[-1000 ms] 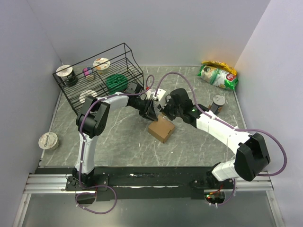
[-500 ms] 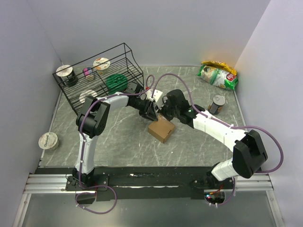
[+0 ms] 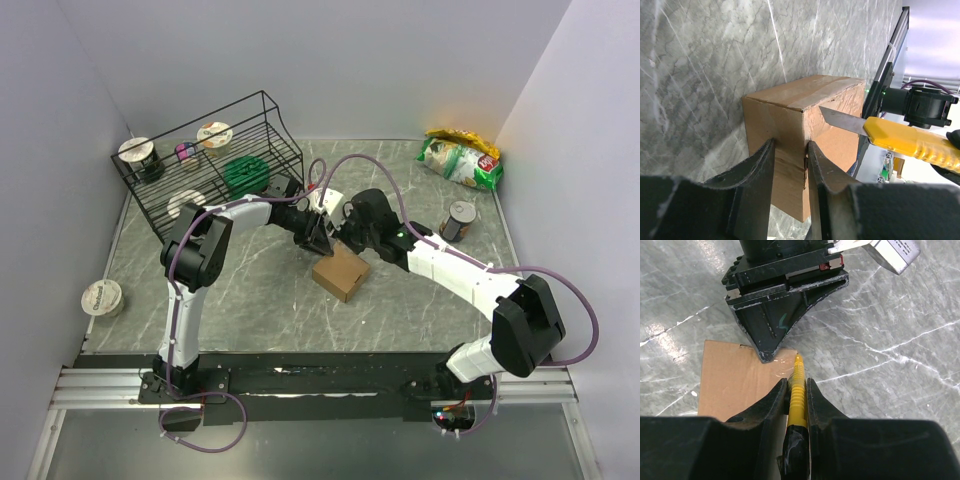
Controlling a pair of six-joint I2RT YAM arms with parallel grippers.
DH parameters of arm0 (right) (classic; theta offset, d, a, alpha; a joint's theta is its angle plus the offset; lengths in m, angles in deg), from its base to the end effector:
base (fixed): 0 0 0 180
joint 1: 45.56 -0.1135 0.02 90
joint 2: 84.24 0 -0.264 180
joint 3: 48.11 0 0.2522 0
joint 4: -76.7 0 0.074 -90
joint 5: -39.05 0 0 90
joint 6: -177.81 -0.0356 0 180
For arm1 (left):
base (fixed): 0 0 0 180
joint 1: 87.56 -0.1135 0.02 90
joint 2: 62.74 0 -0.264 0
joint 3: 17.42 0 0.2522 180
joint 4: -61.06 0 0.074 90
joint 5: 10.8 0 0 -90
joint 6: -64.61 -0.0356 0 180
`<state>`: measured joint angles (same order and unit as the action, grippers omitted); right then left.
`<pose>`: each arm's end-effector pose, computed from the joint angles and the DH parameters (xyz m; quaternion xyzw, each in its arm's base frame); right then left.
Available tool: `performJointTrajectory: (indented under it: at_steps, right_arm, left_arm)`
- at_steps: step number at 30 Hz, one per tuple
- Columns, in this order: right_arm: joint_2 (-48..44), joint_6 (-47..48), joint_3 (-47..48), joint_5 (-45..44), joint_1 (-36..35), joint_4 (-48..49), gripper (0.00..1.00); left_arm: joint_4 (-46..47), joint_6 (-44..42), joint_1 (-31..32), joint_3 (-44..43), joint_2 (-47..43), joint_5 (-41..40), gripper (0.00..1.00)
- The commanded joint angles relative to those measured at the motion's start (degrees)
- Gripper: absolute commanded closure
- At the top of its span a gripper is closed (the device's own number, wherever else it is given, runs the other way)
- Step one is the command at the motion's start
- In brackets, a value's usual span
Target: Unpack the express box
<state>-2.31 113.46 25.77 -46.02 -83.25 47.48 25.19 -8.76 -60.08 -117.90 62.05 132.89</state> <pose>0.2512 0.1979 0.2733 -0.4862 0.7518 0.0849 0.4372 0.3840 -0.2321 0.1440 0.1972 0.8473 -0.4906 0.0489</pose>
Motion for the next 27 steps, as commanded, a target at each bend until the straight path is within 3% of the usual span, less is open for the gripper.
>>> performJointTrajectory:
  at_steps: [1,22,27]
  right_arm:
    - [0.1,0.5,1.9,-0.9,-0.5,2.4,1.0]
    - [1.8,-0.6,2.9,-2.6,-1.1,1.3,1.0]
    - [2.3,-3.0,3.5,-6.2,-2.6,-3.9,1.0]
  left_arm:
    - [-3.0,-2.9,0.6,0.6,3.7,-8.0,0.67]
    - [-3.3,-2.9,0.5,0.4,3.9,-8.0,0.67]
    - [-3.4,-2.8,0.5,0.2,4.1,-8.5,0.67]
